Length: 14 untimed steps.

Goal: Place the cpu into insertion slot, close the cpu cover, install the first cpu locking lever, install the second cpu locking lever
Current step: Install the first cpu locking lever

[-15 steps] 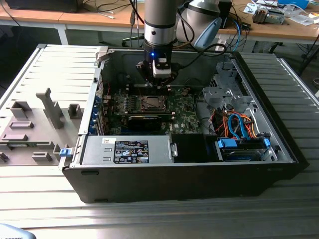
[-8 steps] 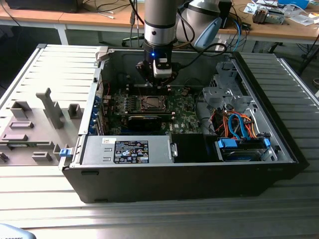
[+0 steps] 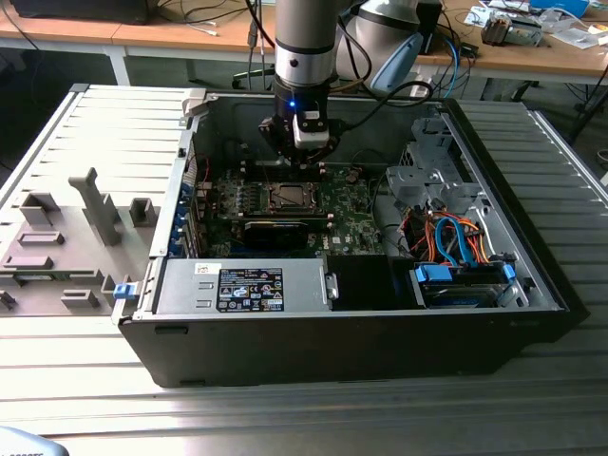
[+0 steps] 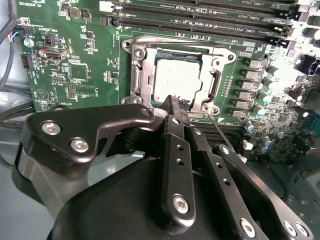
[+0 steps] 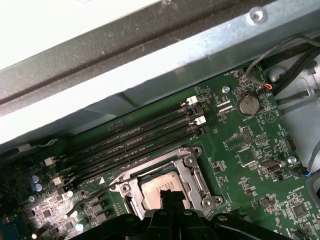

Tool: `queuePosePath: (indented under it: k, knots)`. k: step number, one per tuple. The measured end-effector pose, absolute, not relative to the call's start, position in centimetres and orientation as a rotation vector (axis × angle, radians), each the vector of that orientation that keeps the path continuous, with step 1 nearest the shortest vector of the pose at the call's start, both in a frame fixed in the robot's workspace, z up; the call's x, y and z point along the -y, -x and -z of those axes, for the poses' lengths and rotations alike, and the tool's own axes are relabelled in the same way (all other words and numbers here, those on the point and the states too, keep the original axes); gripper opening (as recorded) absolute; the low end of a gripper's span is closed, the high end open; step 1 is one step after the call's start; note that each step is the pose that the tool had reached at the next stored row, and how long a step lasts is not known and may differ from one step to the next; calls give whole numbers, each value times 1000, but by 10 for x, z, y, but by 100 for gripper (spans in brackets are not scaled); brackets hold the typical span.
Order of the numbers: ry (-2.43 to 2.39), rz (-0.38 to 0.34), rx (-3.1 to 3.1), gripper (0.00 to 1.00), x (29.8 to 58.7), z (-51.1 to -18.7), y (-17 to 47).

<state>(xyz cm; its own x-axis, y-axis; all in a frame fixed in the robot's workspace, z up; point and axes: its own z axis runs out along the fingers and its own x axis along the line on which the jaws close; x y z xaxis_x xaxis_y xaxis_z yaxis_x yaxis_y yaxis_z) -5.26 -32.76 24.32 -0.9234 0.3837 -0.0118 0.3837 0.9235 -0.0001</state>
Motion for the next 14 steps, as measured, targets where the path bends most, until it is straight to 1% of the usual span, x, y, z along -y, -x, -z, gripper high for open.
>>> queuePosePath:
  k: [14]
  knots:
    - [-557,3,-3080,11,328,-243,53]
